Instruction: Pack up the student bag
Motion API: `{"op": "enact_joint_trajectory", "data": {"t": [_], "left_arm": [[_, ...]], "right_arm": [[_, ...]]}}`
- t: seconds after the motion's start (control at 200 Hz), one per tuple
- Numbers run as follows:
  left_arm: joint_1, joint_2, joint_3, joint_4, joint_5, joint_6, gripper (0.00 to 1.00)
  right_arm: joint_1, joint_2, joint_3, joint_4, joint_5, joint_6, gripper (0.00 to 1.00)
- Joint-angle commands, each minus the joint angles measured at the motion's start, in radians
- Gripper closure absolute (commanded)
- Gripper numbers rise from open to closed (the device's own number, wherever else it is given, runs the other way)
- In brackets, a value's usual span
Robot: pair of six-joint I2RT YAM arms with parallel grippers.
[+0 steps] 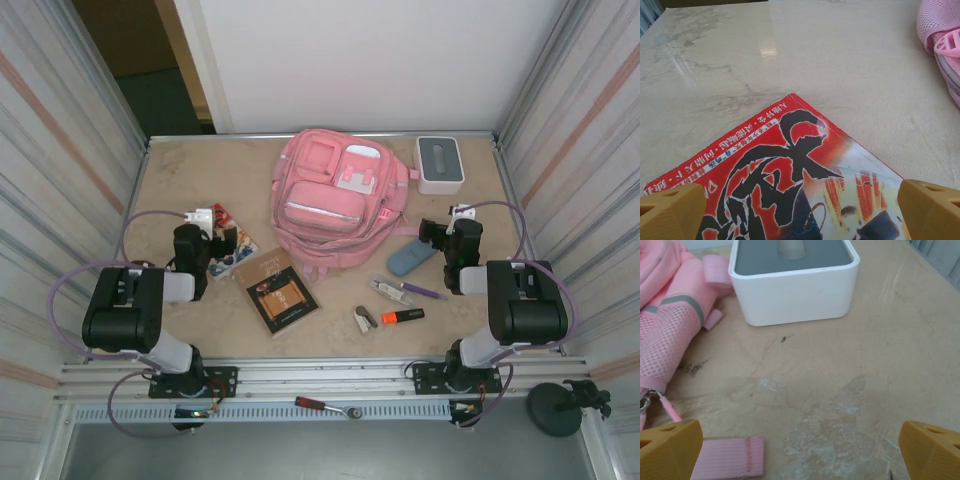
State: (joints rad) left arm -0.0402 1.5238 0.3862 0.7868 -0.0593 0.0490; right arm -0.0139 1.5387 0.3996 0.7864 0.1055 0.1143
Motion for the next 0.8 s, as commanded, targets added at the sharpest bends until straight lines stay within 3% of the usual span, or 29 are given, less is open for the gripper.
{"op": "enact_joint_trajectory", "data": {"t": [0.0, 0.792], "left_arm": [[0.005, -0.013, 0.018, 0.017, 0.01, 0.008, 0.01], [0.005, -0.013, 0.019, 0.014, 0.012, 0.008, 0.01]], "right_arm": [[-0.008, 0.001, 0.004, 0.028, -0.027, -0.024, 0.01], [-0.018, 0.0, 0.007, 0.019, -0.049, -0.019, 0.01]]}}
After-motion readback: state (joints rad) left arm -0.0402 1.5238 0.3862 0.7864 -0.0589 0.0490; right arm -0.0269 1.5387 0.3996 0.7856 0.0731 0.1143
